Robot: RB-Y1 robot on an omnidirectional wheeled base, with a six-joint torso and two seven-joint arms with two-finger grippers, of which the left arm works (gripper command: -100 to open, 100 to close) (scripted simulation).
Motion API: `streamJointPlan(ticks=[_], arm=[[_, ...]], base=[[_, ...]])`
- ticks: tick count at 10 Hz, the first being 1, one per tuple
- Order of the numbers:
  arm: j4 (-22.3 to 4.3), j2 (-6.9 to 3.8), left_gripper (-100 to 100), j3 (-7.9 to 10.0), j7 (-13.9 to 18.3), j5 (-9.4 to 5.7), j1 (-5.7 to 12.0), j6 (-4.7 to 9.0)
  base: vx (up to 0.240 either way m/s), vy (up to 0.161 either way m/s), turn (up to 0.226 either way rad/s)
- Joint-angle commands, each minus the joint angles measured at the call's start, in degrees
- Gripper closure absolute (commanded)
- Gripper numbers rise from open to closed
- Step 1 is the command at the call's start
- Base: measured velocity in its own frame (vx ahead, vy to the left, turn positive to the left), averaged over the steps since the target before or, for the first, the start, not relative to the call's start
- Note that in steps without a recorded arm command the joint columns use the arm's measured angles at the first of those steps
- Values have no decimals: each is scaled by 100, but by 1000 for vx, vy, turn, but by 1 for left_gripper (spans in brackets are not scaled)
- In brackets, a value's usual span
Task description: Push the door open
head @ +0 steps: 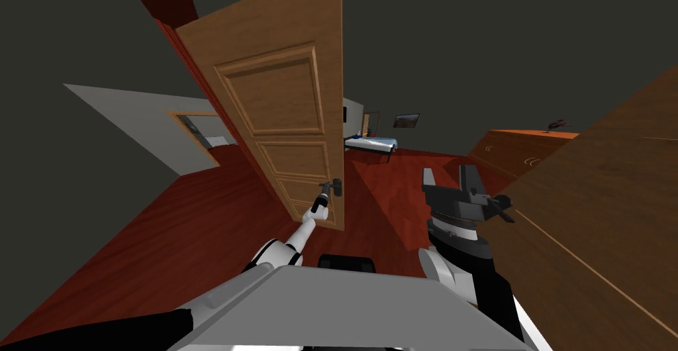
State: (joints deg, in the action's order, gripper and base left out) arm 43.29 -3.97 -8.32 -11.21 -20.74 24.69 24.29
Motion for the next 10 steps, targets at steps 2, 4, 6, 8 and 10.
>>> streamJointPlan(ticks=[2,4,6,8,10], arm=[[-40,36,100,145,-26,-15,33,31],[-50,-51,100,218,-34,-41,13,39],[-72,-98,100,312,-57,-67,13,50],[-96,-143,100,411,-82,-94,13,62],[-123,-193,100,526,-110,-125,14,76]], base=[[111,-137,69],[84,-57,50],[173,-81,49],[176,-110,64],[191,-90,56]])
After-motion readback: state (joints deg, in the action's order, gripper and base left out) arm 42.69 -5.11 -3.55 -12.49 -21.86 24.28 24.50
